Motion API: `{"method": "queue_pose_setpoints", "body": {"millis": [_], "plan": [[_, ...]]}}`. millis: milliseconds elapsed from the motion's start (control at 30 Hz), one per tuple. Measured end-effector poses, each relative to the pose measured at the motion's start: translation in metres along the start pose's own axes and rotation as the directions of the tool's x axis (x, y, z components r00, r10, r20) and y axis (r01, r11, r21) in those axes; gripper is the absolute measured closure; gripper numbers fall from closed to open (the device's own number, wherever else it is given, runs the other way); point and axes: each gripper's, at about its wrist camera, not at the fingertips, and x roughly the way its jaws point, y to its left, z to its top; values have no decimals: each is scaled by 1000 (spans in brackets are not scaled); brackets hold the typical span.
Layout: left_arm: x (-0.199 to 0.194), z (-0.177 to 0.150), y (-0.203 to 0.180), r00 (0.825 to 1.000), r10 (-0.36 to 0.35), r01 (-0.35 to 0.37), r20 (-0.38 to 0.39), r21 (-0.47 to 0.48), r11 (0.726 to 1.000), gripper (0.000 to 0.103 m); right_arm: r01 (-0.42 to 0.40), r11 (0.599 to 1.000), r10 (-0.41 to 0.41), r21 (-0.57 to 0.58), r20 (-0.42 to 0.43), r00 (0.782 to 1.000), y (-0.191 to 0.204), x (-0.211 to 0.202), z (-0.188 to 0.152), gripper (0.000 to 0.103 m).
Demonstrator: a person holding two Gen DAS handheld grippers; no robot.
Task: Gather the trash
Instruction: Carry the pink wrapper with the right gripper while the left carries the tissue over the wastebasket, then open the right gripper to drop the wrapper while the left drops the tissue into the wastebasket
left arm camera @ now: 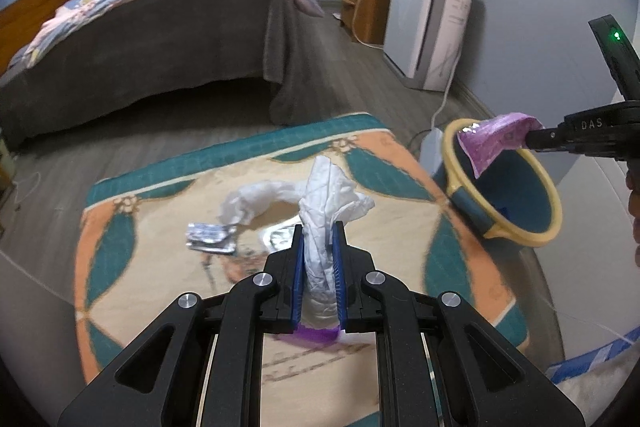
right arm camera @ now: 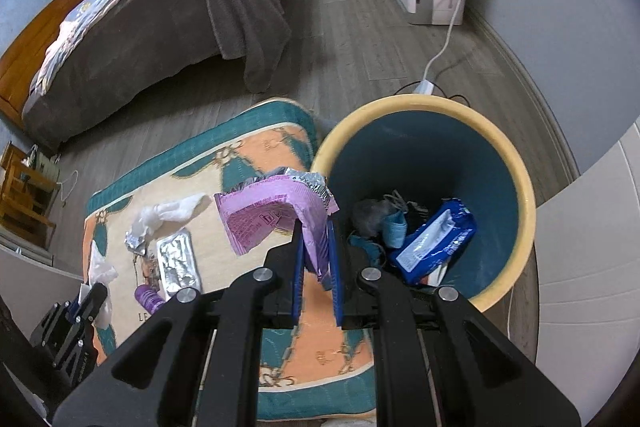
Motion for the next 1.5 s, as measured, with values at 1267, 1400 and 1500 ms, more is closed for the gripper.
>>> {"method": "queue_pose_setpoints", "body": {"millis": [1267, 1400, 1500], "plan": [[79, 68, -214, 978, -194, 207, -78, 254, 945, 81, 140, 956, -163, 258, 66, 984, -138, -8, 7, 92], [73, 80, -220, 978, -206, 208, -34, 247, 946, 57, 142, 956, -170, 257, 91, 981, -136, -13, 9, 72], [68, 82, -219, 980, -201, 196, -8, 255, 947, 38, 135, 956, -165, 260, 96, 982, -135, -13, 9, 51]]}}
